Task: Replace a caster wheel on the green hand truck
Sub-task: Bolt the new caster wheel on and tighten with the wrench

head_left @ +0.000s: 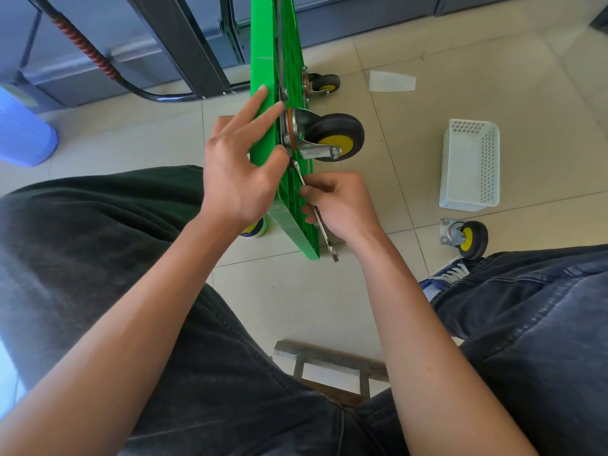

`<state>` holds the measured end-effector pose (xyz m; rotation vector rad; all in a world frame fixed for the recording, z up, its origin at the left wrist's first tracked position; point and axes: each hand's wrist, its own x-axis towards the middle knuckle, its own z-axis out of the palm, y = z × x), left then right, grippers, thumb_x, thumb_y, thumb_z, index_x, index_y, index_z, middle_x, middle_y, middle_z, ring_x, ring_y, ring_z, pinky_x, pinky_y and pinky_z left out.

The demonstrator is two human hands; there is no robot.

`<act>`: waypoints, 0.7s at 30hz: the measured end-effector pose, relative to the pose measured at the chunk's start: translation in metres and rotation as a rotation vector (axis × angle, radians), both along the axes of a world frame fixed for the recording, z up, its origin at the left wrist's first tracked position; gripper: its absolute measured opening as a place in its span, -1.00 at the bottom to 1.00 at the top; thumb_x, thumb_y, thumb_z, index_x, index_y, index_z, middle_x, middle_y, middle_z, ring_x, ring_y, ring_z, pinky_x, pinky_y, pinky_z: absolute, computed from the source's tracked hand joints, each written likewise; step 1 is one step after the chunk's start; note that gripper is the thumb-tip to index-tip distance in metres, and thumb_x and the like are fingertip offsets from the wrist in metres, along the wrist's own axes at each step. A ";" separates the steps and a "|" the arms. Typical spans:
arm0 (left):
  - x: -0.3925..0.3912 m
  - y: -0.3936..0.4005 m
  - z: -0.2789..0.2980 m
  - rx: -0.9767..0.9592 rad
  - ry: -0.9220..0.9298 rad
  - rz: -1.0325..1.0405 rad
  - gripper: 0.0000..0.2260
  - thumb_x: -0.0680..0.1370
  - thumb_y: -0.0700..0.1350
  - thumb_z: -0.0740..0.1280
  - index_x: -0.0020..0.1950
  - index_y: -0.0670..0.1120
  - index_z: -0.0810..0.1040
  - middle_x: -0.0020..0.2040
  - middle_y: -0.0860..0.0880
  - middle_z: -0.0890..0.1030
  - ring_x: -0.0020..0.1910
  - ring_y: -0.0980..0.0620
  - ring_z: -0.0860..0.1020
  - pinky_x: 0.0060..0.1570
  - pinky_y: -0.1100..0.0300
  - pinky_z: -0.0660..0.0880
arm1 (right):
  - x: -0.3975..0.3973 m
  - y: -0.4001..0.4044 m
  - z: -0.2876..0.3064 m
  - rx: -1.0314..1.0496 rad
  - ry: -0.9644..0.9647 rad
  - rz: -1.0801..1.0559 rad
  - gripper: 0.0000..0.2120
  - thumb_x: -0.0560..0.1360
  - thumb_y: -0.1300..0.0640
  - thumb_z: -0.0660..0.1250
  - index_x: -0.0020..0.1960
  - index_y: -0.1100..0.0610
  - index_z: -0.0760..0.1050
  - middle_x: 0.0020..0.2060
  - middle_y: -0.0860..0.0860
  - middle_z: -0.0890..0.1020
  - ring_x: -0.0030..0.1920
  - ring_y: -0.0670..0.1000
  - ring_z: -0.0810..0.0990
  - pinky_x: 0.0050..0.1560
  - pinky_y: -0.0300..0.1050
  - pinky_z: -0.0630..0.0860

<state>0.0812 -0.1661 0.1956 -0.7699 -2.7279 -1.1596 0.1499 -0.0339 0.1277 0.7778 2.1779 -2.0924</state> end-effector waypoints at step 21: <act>-0.002 -0.001 -0.002 0.019 0.012 -0.004 -0.50 0.47 -0.05 0.27 0.42 0.01 0.55 0.50 0.04 0.43 0.29 0.03 0.46 0.25 0.21 0.43 | -0.003 -0.015 -0.038 0.037 0.208 -0.218 -0.71 0.57 0.38 0.36 0.23 0.20 0.67 0.02 -0.09 0.73 0.05 -0.18 0.70 0.19 -0.10 0.63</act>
